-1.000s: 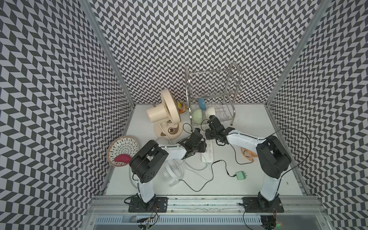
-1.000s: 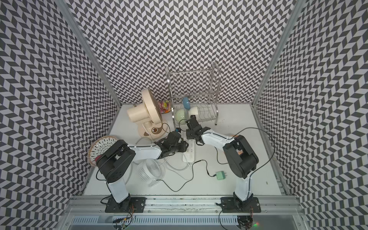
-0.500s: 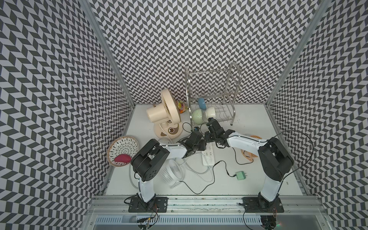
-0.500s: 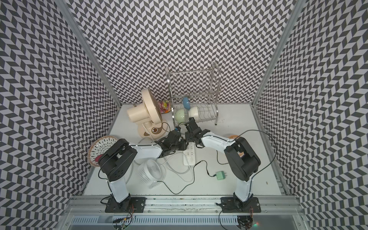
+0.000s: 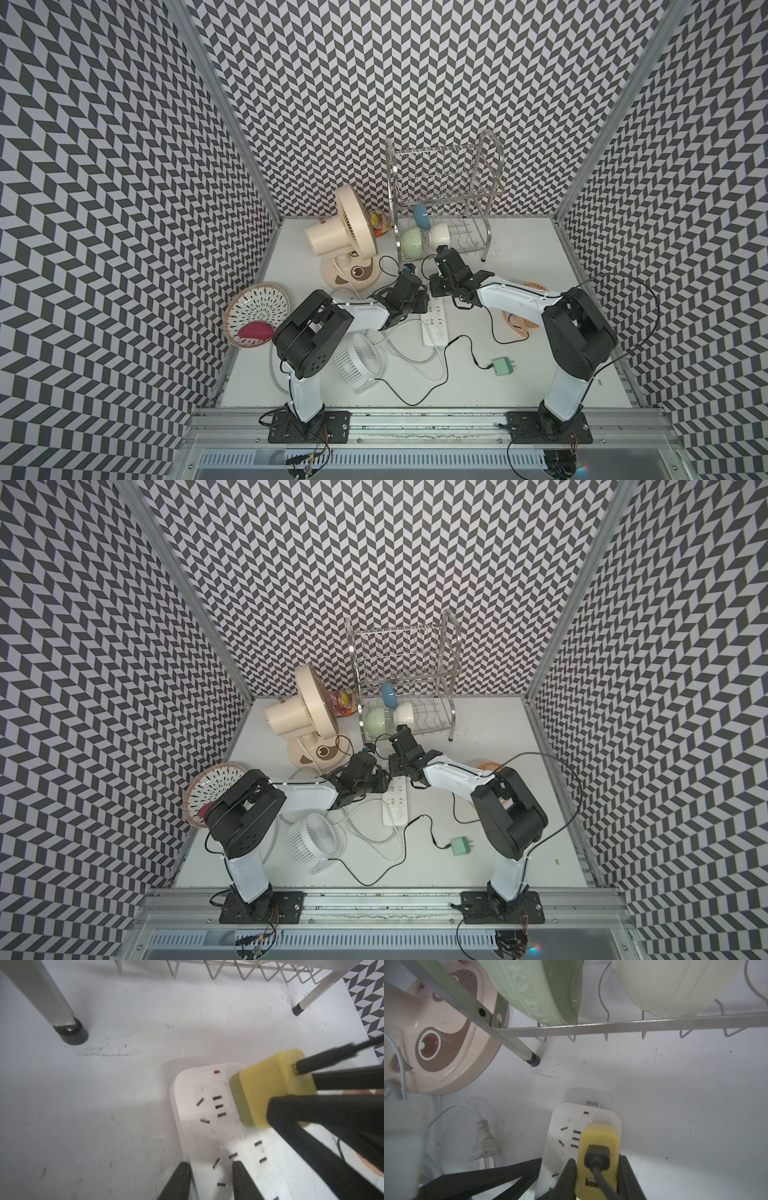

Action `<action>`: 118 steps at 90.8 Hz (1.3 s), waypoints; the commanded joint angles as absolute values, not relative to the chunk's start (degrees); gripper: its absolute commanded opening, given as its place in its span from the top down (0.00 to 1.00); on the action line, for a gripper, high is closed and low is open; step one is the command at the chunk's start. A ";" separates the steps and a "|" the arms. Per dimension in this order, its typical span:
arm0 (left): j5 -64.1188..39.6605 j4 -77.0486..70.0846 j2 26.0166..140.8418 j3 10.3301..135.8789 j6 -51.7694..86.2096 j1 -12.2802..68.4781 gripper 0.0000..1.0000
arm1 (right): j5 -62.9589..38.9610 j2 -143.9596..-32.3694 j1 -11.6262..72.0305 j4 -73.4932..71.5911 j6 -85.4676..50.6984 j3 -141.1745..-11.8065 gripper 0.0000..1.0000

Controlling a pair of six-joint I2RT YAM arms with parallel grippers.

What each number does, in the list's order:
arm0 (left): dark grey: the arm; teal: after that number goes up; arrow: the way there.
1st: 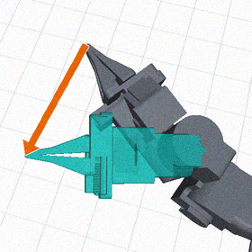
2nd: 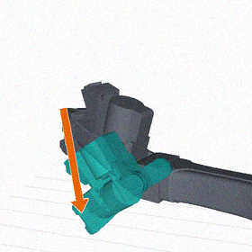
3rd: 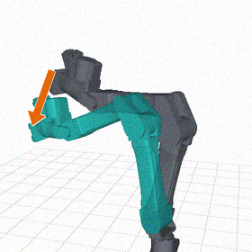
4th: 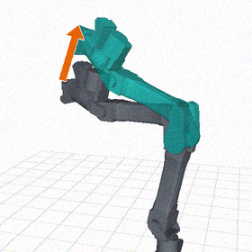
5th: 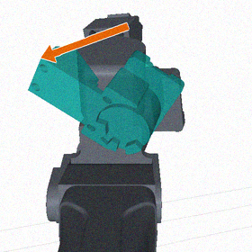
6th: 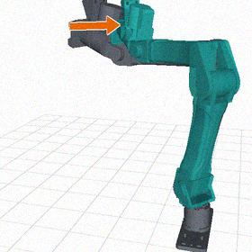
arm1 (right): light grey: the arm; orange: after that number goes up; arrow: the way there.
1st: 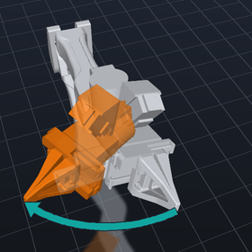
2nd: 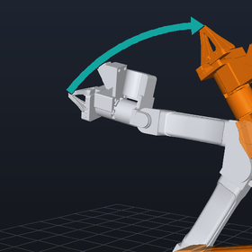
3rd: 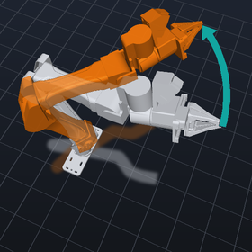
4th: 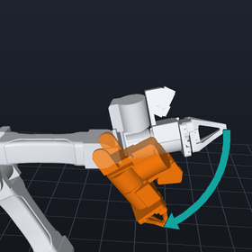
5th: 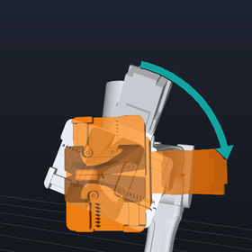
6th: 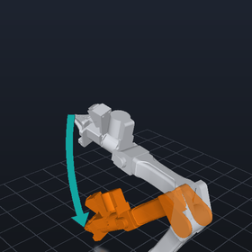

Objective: Unplug the desk fan from the power strip
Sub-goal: Remove the plug from the socket.

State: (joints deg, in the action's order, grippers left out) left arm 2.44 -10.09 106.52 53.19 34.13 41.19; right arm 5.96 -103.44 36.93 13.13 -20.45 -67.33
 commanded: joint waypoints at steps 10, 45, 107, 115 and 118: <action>6.82 3.54 112.82 49.01 32.11 40.53 0.63 | 12.06 -98.90 38.94 8.65 -24.57 -72.36 0.76; 6.70 2.98 112.09 47.78 32.50 40.54 0.63 | -1.78 -98.29 38.55 4.51 -20.69 -71.42 0.75; 6.18 2.25 113.84 48.41 32.17 40.61 0.62 | 5.01 -97.64 40.68 5.45 -17.28 -70.74 0.76; 5.83 2.21 114.30 48.60 32.25 40.61 0.62 | -5.04 -96.78 40.70 0.98 -16.53 -68.89 0.75; 5.80 2.28 114.34 48.61 32.32 40.61 0.62 | -6.83 -96.84 40.69 0.61 -16.58 -68.94 0.74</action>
State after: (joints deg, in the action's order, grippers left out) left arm 4.29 -14.61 107.83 52.47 34.61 41.19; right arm 3.42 -99.61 40.01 10.00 -18.35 -69.17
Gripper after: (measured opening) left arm 0.379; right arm 0.269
